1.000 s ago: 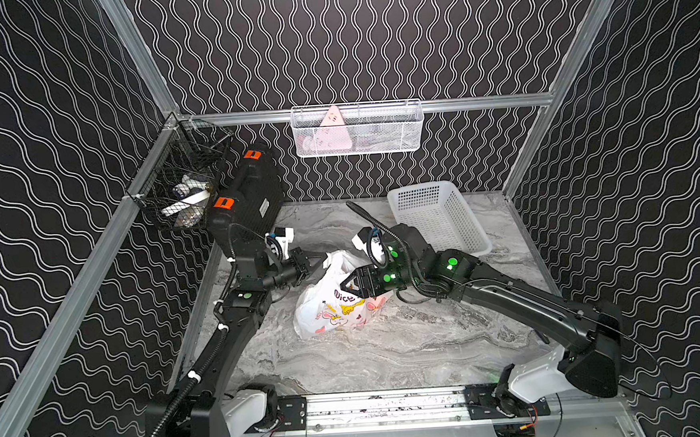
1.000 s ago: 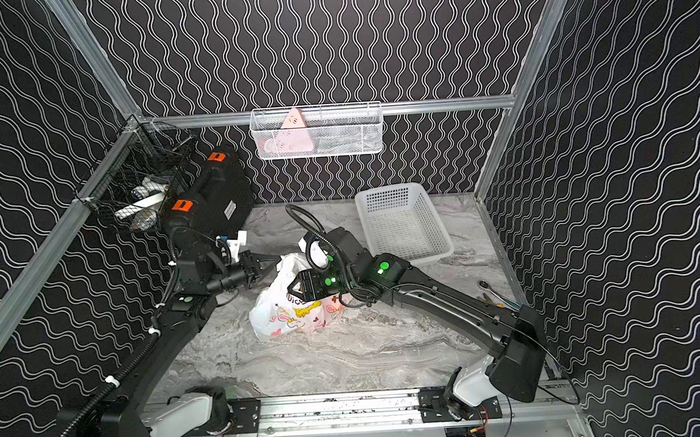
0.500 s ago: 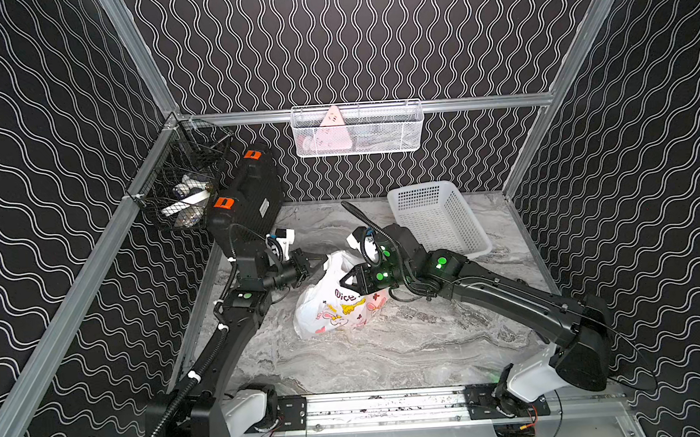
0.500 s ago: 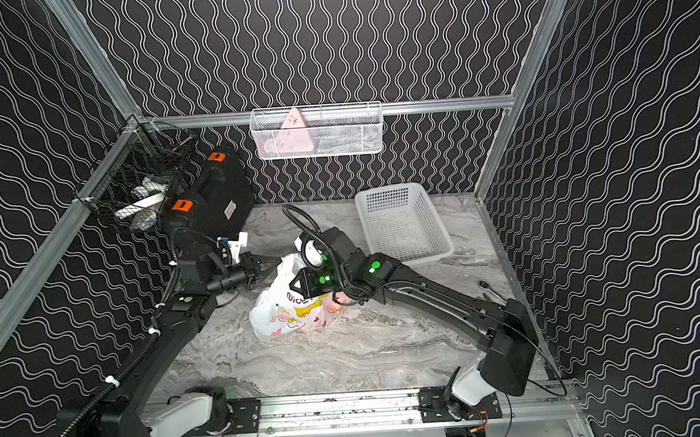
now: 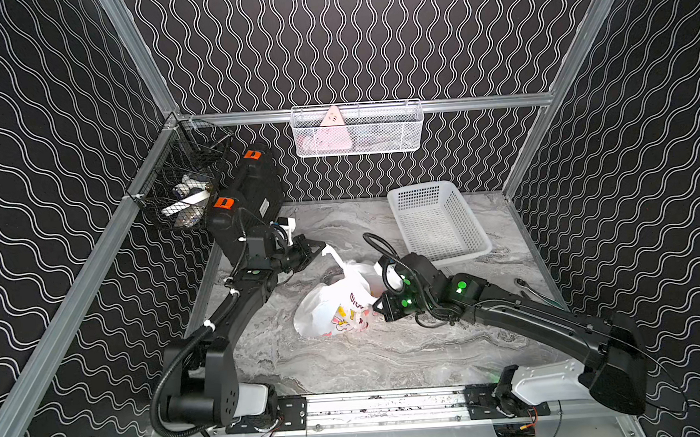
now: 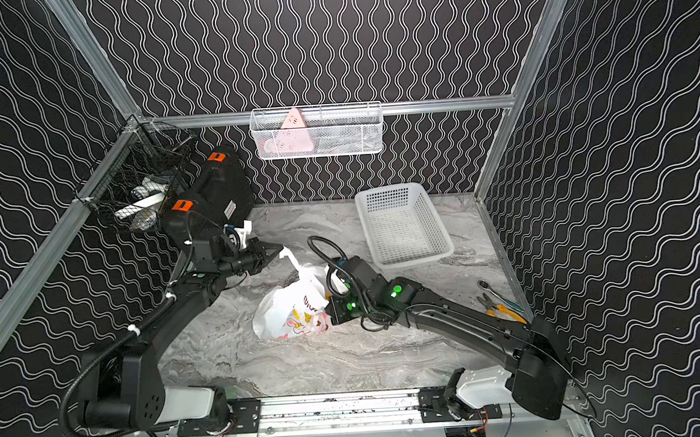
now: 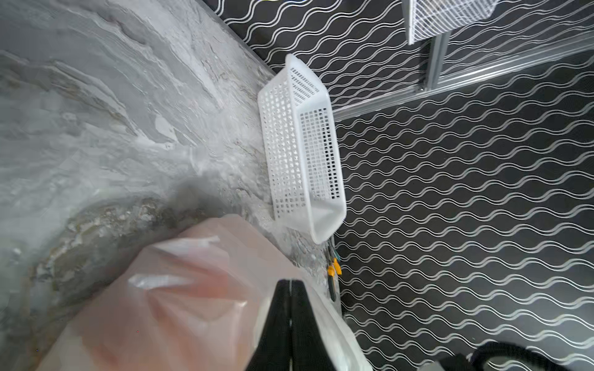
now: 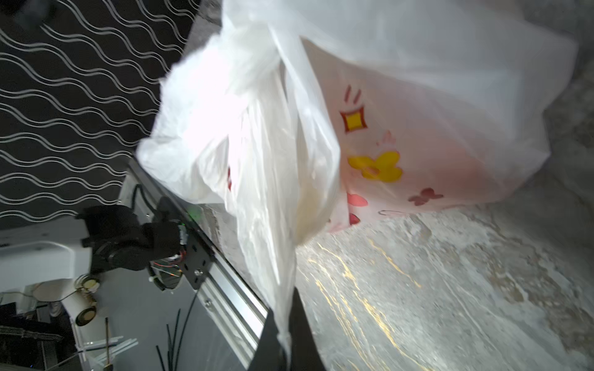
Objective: Place the oranges into plastic bags & tie knots
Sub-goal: Tie the plastic bag at the center of the board.
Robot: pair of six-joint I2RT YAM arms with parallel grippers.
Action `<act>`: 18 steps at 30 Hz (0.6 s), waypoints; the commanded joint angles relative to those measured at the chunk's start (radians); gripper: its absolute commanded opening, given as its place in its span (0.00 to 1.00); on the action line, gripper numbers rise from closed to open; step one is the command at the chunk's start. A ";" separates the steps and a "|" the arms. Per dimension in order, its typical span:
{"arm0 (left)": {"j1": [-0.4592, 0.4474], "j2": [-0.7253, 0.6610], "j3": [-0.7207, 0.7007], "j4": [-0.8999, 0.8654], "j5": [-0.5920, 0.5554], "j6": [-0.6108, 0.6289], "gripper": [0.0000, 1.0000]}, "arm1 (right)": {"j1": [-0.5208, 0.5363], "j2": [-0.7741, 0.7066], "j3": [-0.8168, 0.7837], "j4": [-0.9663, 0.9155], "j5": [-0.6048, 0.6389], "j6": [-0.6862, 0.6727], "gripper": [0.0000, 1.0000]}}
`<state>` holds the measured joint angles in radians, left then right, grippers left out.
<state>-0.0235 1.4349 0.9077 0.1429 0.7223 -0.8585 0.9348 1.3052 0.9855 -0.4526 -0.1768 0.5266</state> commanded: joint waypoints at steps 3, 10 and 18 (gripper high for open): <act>0.022 0.178 0.113 0.082 -0.155 0.106 0.00 | 0.001 -0.030 -0.133 -0.066 0.037 0.036 0.00; 0.068 0.419 0.333 0.095 -0.186 0.121 0.00 | 0.004 -0.137 -0.315 -0.068 0.059 0.126 0.00; 0.098 0.523 0.398 0.103 -0.158 0.176 0.00 | 0.013 -0.287 -0.378 -0.158 0.139 0.157 0.00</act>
<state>0.0494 1.9507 1.2827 0.0811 0.7235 -0.7307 0.9409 1.0546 0.6121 -0.3397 -0.0238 0.6586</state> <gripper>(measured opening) 0.058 0.051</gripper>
